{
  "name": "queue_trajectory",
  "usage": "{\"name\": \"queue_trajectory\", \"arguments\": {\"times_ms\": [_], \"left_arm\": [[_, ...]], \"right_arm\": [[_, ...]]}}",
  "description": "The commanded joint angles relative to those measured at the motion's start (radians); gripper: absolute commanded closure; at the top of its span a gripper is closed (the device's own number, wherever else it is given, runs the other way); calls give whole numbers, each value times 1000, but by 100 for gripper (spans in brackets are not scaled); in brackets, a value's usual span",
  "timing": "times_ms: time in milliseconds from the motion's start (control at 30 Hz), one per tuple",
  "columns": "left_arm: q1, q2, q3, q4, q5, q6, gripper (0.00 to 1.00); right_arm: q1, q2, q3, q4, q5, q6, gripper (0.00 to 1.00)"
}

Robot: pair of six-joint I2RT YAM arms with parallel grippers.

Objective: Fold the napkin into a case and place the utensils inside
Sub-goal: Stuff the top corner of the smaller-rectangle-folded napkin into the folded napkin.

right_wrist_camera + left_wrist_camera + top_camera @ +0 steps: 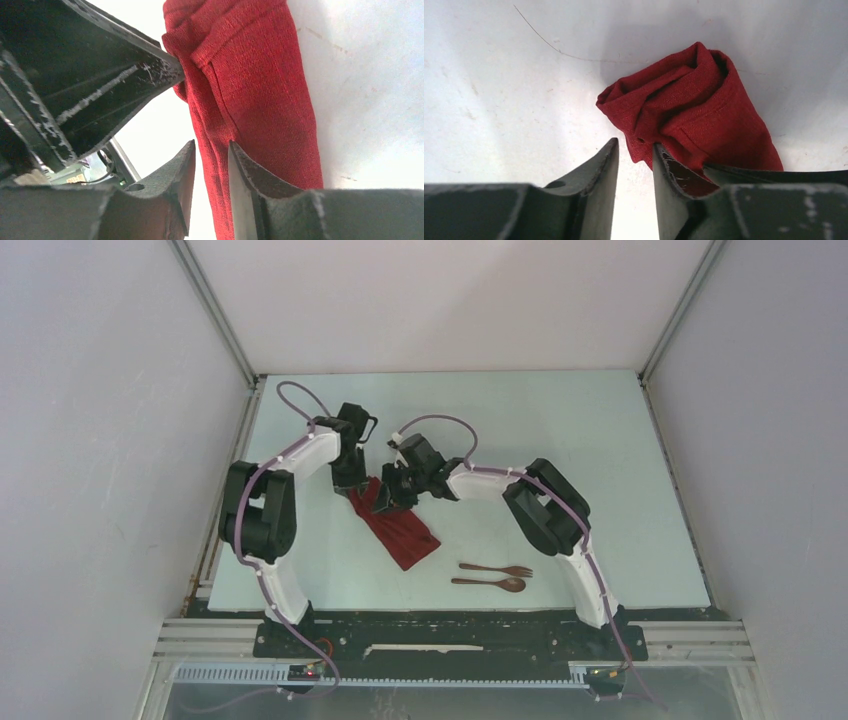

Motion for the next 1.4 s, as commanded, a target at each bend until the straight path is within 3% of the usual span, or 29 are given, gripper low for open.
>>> {"name": "queue_trajectory", "arguments": {"times_ms": [0, 233, 500, 633, 800, 1067, 1367], "left_arm": [[-29, -12, 53, -32, -75, 25, 67], [-46, 20, 52, -37, -83, 26, 80], [-12, -82, 12, -38, -47, 22, 72], [58, -179, -30, -37, 9, 23, 66], [114, -282, -100, -24, 49, 25, 67], [154, -356, -189, 11, 95, 29, 67], [167, -391, -239, 39, 134, 28, 68]], "right_arm": [[-30, -31, 70, -17, -11, -34, 62], [-50, -4, 110, -7, -41, -35, 63], [-2, 29, 153, 8, 0, -170, 49], [23, 62, 215, -64, 87, -216, 48], [46, 105, 282, -146, 179, -235, 45], [67, 186, 394, -262, 297, -215, 45], [75, 276, 535, -372, 356, -180, 54]]}}
